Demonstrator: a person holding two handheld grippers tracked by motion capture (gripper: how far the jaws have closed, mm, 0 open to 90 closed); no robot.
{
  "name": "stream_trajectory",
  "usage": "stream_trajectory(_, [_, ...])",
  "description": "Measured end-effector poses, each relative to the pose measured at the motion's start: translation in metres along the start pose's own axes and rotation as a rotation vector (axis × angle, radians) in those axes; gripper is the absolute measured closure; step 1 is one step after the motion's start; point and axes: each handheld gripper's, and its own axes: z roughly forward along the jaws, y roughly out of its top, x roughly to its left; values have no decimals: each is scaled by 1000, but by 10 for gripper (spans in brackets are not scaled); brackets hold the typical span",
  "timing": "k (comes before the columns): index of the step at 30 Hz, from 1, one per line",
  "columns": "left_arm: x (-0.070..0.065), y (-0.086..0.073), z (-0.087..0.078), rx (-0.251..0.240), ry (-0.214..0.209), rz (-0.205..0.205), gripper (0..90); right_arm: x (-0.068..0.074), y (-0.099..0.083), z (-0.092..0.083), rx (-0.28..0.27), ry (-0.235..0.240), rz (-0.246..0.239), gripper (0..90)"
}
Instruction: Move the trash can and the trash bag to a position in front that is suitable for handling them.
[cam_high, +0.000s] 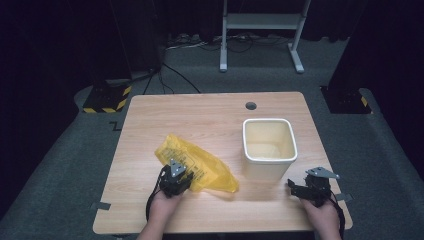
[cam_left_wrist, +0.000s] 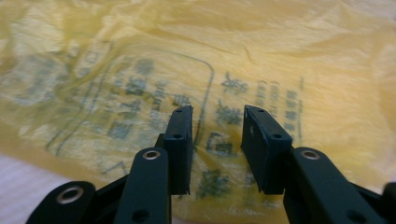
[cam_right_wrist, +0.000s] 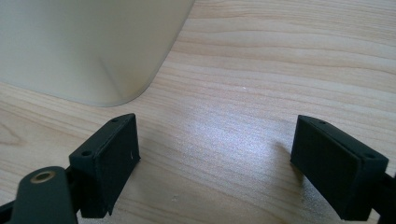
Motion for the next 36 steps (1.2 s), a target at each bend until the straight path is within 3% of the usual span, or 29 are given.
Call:
stream_trajectory(1, [5,4,4,9,74,-17,650,0,0,0,-1,1,1,148])
stream_trajectory(2, [5,4,4,9,74,-17,652,0,0,0,-1,1,1,148])
stream_trajectory(4, [15,4,5,13,111,-57,652,0,0,0,0,1,1,148])
stream_trajectory(5, [24,4,3,22,154,-86,652,0,0,0,-1,2,1,148])
stream_trajectory(8, [32,-1,-2,30,175,-122,652,0,0,0,0,1,0,148])
stream_trajectory(10, [32,-2,-4,39,172,-123,649,0,0,0,0,1,0,148])
stream_trajectory(13, [16,-1,-21,-10,110,-86,630,0,0,0,0,1,-1,148])
stream_trajectory(14, [16,-1,-21,-10,110,-86,635,0,0,0,0,1,0,148])
stream_trajectory(15, [-3,-1,-33,-28,52,-35,646,0,0,0,0,1,0,148])
stream_trajectory(16, [-3,-1,-33,-28,52,-35,652,0,0,0,0,1,0,148])
stream_trajectory(17, [-21,-4,-41,-17,39,25,663,0,0,0,0,1,0,148])
stream_trajectory(19, [-29,-8,-47,-12,27,12,669,0,0,0,0,0,1,149])
stream_trajectory(21, [-32,-11,-54,-18,39,-7,669,0,0,0,-1,2,0,149])
stream_trajectory(25, [-30,-19,-71,-46,78,-6,662,0,0,0,-1,3,-2,149])
stream_trajectory(28, [-22,-30,-80,-6,84,-37,703,0,0,0,-1,4,-3,149])
stream_trajectory(29, [-17,-38,-79,38,94,-32,727,0,0,0,0,4,-2,149])
stream_trajectory(32, [-14,-43,-74,68,81,-46,733,1,0,0,0,4,-1,149])
stream_trajectory(36, [-20,-33,-54,87,48,-14,725,1,0,0,-2,3,-2,150])
